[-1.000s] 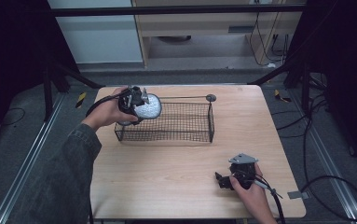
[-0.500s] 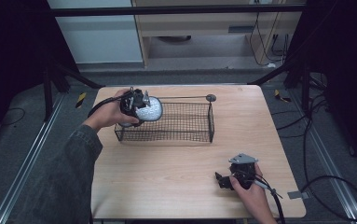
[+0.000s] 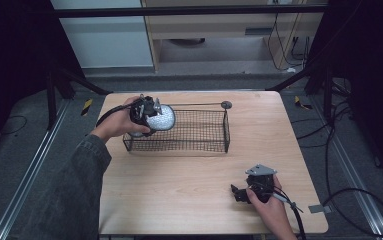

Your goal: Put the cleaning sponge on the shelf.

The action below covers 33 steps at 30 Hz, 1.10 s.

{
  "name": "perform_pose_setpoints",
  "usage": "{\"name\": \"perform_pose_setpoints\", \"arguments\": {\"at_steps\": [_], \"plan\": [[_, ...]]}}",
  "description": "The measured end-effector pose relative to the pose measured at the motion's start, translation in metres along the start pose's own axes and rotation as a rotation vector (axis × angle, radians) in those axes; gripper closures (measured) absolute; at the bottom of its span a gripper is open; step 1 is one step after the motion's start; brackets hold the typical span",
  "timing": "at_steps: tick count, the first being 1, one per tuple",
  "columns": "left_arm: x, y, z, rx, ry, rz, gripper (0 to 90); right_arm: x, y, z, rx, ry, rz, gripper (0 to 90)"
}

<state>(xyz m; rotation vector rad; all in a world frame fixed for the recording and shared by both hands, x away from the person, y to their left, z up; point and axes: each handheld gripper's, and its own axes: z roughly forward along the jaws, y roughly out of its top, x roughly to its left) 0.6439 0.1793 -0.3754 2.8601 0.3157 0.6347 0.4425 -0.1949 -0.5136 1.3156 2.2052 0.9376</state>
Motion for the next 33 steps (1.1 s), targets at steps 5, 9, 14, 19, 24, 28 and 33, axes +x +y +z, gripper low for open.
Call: {"name": "perform_pose_setpoints", "arguments": {"at_steps": [5,9,14,19,24,28,33], "plan": [[0.000,0.002,0.004,0.003,-0.013,-0.008,11.2,0.000,0.000,0.000,-0.001,0.001,0.002,0.3],[0.000,0.002,0.007,0.002,-0.017,-0.007,9.3,0.000,0.000,0.000,0.000,0.000,0.000,0.3],[0.002,0.001,0.009,0.007,-0.024,-0.037,5.8,0.000,0.000,0.000,0.001,0.000,0.000,0.4],[0.004,-0.001,0.010,-0.018,-0.030,-0.069,3.2,0.000,0.000,0.000,0.001,0.000,0.000,0.4],[0.005,0.000,0.007,-0.030,-0.027,-0.090,4.9,0.000,0.000,0.000,0.001,0.000,-0.001,0.3],[0.004,0.001,0.003,-0.044,-0.028,-0.095,5.6,0.000,0.000,0.000,0.000,0.000,0.000,0.3],[0.001,0.002,-0.005,-0.083,-0.026,-0.123,6.0,0.000,0.000,0.000,0.000,0.001,0.000,0.4]]}}
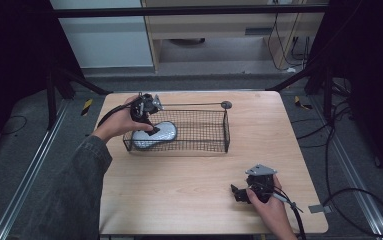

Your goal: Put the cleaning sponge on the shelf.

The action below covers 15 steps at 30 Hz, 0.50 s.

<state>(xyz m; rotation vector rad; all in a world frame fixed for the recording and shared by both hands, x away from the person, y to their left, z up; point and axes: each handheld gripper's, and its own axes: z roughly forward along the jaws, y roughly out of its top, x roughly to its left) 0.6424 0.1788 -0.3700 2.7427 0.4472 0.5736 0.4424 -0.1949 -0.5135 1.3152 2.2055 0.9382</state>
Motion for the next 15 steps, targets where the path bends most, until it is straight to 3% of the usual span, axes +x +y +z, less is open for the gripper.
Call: {"name": "perform_pose_setpoints", "arguments": {"at_steps": [15], "plan": [[-0.021,0.002,-0.019,-0.066,0.016,-0.053,6.2,0.000,0.000,0.000,0.001,-0.002,-0.001,0.3]]}}
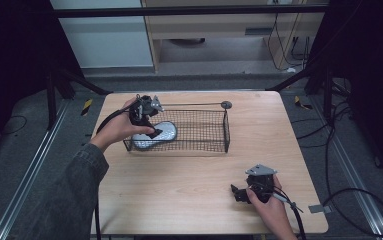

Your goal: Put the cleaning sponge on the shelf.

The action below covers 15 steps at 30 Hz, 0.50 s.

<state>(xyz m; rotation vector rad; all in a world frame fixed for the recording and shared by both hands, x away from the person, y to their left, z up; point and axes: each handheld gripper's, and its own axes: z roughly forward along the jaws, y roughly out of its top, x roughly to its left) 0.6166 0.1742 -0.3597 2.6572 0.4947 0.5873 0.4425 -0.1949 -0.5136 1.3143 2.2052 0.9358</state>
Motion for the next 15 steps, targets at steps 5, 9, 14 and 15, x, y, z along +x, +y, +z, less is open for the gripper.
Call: {"name": "perform_pose_setpoints", "arguments": {"at_steps": [5,9,14,15], "plan": [[-0.008,0.001,-0.006,-0.029,0.006,-0.052,6.1,0.000,0.000,0.000,0.000,0.000,0.000,0.4],[-0.014,0.001,-0.009,-0.042,0.006,-0.079,5.8,0.000,0.000,0.000,0.000,0.000,0.000,0.3],[-0.027,0.000,-0.014,-0.076,0.015,-0.118,5.0,0.000,0.000,0.000,0.000,0.000,0.000,0.4],[-0.027,0.000,-0.014,-0.076,0.015,-0.118,4.9,0.000,0.000,0.000,0.000,0.000,0.000,0.4]]}}
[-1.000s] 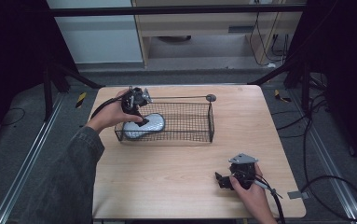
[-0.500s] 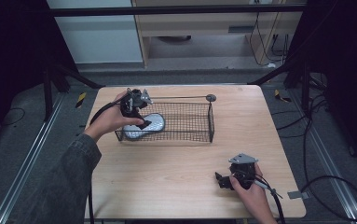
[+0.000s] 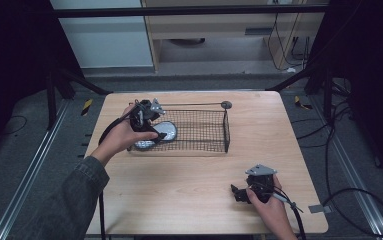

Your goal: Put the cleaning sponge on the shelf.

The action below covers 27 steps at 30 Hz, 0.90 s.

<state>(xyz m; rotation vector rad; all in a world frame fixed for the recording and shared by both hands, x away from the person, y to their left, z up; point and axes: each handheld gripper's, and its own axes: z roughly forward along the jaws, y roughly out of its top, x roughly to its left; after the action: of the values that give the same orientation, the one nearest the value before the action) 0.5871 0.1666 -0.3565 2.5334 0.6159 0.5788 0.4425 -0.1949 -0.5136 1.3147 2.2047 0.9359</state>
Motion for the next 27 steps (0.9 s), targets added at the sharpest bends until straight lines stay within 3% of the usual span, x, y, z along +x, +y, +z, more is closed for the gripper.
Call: {"name": "perform_pose_setpoints", "arguments": {"at_steps": [17,27], "plan": [[-0.030,-0.014,-0.016,-0.080,0.017,-0.134,5.6,0.000,0.000,0.000,-0.001,0.001,0.000,0.4],[-0.047,-0.042,-0.032,-0.134,0.008,-0.201,5.0,0.000,0.000,0.000,0.000,0.001,0.001,0.4]]}}
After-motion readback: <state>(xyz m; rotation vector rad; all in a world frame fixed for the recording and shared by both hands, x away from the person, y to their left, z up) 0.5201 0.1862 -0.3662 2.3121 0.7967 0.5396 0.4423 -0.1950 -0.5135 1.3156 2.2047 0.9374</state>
